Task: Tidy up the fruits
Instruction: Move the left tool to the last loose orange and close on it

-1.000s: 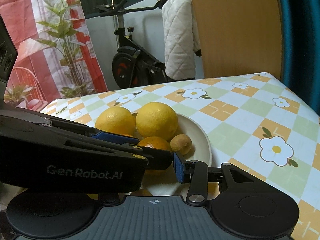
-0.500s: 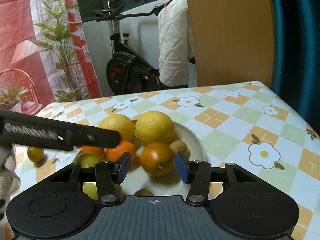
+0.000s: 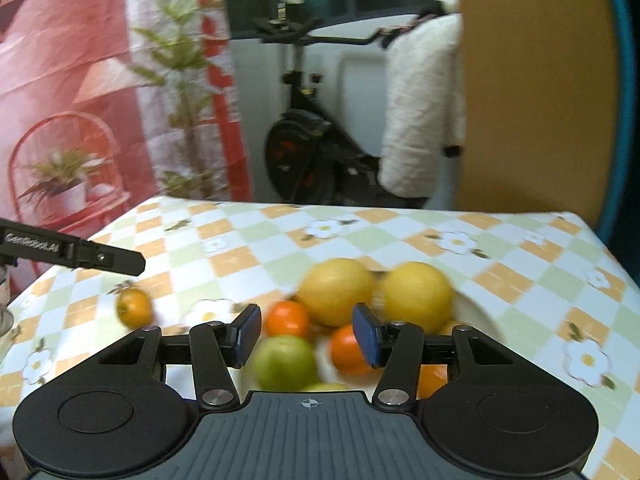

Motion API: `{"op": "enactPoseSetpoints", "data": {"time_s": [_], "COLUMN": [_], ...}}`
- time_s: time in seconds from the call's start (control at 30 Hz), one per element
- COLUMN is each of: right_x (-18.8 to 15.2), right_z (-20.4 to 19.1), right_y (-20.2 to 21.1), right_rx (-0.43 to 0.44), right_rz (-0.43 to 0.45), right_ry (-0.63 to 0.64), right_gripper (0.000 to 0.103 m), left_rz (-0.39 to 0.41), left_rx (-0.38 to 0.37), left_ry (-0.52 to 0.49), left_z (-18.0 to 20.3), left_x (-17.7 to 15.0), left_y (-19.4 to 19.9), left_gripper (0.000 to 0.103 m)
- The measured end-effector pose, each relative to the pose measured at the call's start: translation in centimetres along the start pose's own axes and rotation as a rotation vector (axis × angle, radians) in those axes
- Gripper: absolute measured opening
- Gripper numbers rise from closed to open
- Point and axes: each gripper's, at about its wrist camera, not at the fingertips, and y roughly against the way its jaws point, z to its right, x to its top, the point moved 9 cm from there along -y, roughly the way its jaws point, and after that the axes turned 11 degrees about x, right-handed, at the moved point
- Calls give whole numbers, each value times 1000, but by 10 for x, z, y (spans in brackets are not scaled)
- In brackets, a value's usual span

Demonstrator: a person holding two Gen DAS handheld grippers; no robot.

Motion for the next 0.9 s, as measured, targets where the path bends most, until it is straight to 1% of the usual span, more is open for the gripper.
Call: {"op": "enactPoseSetpoints", "data": {"time_s": [0.2, 0.37, 0.47, 0.63, 0.9], "right_x": [4, 5, 1, -6, -12], "right_z": [-55, -90, -106, -119, -130], "right_y": [-35, -60, -72, -91, -112], "right_rx": [94, 158, 191, 218, 245], "right_rz": [-58, -105, -133, -170, -197], "right_ry": [98, 166, 205, 237, 261], "right_gripper": [47, 47, 47, 47, 47], "left_rz": [-25, -53, -66, -71, -96], "left_rx": [6, -51, -62, -90, -93], "left_ry": [44, 106, 120, 130, 120], "left_z": [-28, -42, -43, -42, -38], "left_x": [-6, -15, -19, -22, -29], "left_y": [-7, -14, -19, -26, -39], "left_gripper": [48, 49, 49, 49, 49]}}
